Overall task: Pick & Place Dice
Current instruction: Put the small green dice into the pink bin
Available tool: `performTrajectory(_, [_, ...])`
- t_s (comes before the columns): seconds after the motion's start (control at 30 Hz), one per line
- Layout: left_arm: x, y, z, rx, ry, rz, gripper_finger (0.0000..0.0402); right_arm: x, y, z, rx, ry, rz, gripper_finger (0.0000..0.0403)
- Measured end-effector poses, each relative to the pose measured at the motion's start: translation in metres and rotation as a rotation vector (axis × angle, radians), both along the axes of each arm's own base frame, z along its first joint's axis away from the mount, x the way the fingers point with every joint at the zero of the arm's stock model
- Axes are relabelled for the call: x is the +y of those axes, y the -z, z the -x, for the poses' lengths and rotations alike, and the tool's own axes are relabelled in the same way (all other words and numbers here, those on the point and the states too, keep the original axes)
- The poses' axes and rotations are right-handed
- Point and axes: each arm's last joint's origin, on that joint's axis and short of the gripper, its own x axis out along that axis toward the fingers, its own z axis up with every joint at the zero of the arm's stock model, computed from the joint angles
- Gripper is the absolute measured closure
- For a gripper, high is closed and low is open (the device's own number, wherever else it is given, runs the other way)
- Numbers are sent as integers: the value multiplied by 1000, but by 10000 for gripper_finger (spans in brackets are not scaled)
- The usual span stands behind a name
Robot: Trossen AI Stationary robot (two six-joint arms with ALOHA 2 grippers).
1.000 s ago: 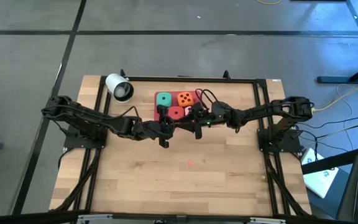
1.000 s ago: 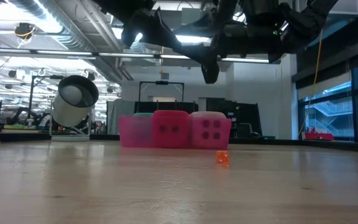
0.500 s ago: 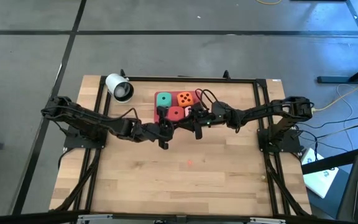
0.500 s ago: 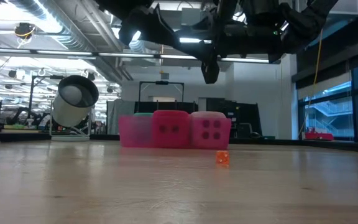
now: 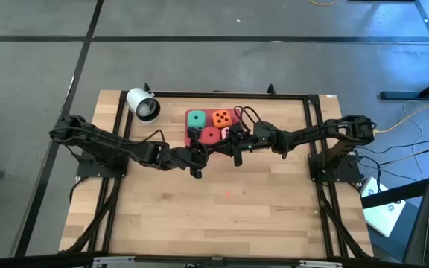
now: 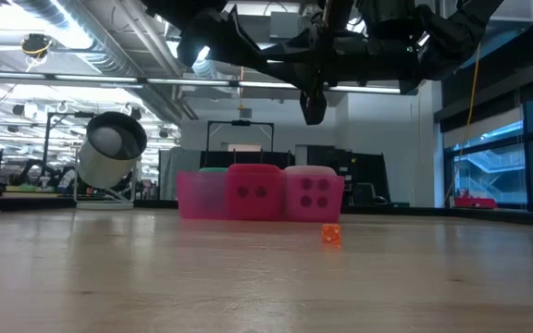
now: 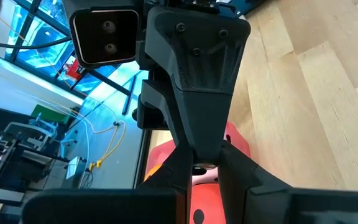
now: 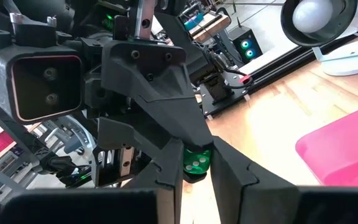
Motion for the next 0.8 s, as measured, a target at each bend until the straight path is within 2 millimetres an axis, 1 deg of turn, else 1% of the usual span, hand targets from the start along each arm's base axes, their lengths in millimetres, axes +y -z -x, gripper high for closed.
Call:
performTrajectory(0.17, [0,0,0,-7,-5,7,349,0,0,0,-1,0,7,348])
performTrajectory(0.3, [0,-1,0,-19,-9,27,328,0,0,0,-3,-1,16,348])
performTrajectory(0.4, [-1,-1,-1,-30,-4,55,302,0,0,0,-4,-1,22,349])
performTrajectory(0.53, [-4,-4,3,-43,19,93,257,0,-1,0,-12,-2,26,349])
performTrajectory(0.67, [-10,-11,14,-47,19,120,217,-1,-1,0,-13,-21,25,349])
performTrajectory(0.8, [-15,-22,30,-72,-9,143,194,-2,-1,0,-14,-33,23,350])
